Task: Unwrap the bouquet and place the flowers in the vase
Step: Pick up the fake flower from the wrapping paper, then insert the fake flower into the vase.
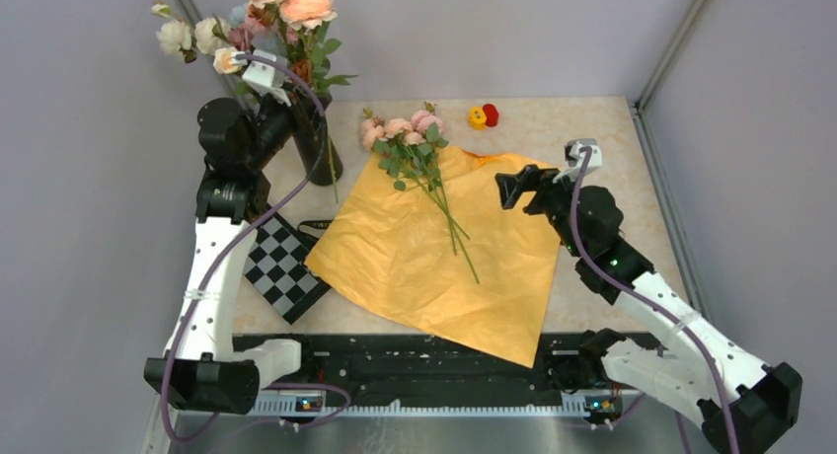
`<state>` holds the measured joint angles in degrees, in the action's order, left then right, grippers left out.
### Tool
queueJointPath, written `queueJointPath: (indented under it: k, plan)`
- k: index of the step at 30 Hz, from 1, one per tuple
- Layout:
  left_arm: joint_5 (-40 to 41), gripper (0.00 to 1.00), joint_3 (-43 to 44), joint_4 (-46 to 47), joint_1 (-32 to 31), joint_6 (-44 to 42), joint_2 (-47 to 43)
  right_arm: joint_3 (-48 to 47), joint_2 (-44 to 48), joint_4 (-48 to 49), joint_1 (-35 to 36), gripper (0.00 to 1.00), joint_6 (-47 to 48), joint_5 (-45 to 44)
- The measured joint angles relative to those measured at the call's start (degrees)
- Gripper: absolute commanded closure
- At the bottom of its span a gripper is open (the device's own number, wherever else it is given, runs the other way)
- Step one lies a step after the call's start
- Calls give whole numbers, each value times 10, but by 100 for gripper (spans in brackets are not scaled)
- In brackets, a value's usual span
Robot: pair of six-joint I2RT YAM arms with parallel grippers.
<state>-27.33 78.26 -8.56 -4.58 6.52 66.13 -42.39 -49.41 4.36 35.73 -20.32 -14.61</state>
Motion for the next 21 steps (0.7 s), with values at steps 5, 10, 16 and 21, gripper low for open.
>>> queueJointPath:
  k: [5, 10, 16, 21]
  plan:
    - [38, 100, -17, 82, 27, -10, 1, 21, 6, -3, -91, 6, -5, 54]
    - [91, 100, -47, 188, 61, -11, 0, 60, 6, -1, -165, 6, -28, 115]
    - [146, 100, -92, 310, 103, 11, 0, 81, 9, 5, -196, 6, -52, 160]
    - [172, 100, -110, 395, 121, 42, 6, 82, 26, 7, -201, 7, -55, 172]
